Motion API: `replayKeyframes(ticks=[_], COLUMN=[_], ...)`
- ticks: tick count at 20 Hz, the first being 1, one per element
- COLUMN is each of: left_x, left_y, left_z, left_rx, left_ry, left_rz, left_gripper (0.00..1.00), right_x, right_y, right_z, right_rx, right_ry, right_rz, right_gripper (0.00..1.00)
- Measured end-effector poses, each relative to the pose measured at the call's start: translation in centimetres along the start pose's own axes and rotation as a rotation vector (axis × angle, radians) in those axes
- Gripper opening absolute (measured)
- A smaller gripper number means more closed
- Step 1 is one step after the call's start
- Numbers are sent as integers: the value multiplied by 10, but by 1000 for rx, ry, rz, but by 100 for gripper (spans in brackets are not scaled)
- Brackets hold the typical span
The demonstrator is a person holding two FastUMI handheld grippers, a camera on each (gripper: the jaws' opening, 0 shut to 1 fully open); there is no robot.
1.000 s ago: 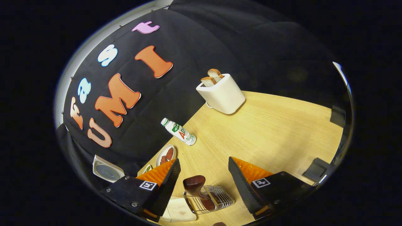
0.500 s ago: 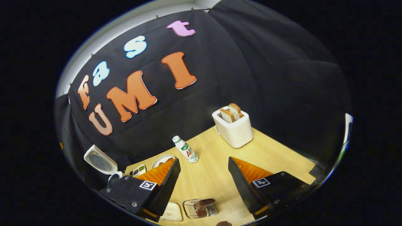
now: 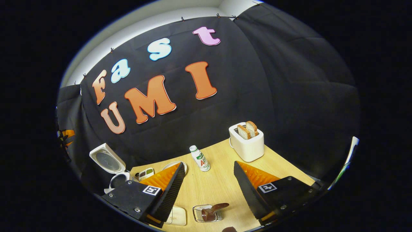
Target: Close the left gripper, press the button to open the rice cooker; take a wooden spoon from the chopstick holder with the right hand, scoop a spoonful of rice and pour it into the rice cooker, then put the wooden spoon back into the chopstick holder.
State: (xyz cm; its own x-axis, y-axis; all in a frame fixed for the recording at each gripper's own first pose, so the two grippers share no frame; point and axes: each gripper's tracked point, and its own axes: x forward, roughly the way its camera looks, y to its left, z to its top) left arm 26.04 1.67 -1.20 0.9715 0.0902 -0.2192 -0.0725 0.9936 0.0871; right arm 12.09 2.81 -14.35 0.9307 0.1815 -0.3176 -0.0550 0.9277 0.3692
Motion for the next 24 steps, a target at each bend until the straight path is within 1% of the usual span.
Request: replayKeyframes(ticks=[4, 6, 7, 11, 14, 15, 17, 18, 19, 22, 23, 24], left_x=[63, 94, 110, 157, 185, 189, 191, 195, 195, 188, 187, 185], left_y=[6, 15, 17, 13, 24, 26, 36, 35, 34, 39, 38, 36], left_z=[-18, -30, -36, -65, -82, -86, -96, -100, -102, -113, -113, -114], left_rx=[-5, 34, 49, 1, 1, 2, -14, -35, -33, 71, 95, 85], left_ry=[90, 133, 154, 252, 299, 306, 320, 324, 324, 357, 346, 341], left_rz=[-7, 15, 20, 1, 28, 33, 72, 73, 68, 94, 96, 98], left_gripper=[100, 97, 99, 100, 100, 100, 100, 100, 99, 100, 100, 100], right_x=[-6, -7, -8, -13, -15, -16, -17, -17, -16, -14, -13, -12], right_y=[2, -2, -4, -17, -27, -31, -35, -35, -36, -34, -31, -27], right_z=[-11, -18, -21, -33, -37, -39, -42, -44, -45, -48, -49, -49], right_rx=[14, 24, 29, 69, 88, 94, 112, 119, 122, 125, 130, 132], right_ry=[-6, 3, 7, 23, 24, 29, 39, 44, 46, 58, 63, 66], right_rz=[-25, -50, -62, -107, -136, -145, -150, -150, -151, -136, -127, -116], right_gripper=[94, 94, 94, 94, 94, 94, 94, 94, 94, 95, 94, 95])
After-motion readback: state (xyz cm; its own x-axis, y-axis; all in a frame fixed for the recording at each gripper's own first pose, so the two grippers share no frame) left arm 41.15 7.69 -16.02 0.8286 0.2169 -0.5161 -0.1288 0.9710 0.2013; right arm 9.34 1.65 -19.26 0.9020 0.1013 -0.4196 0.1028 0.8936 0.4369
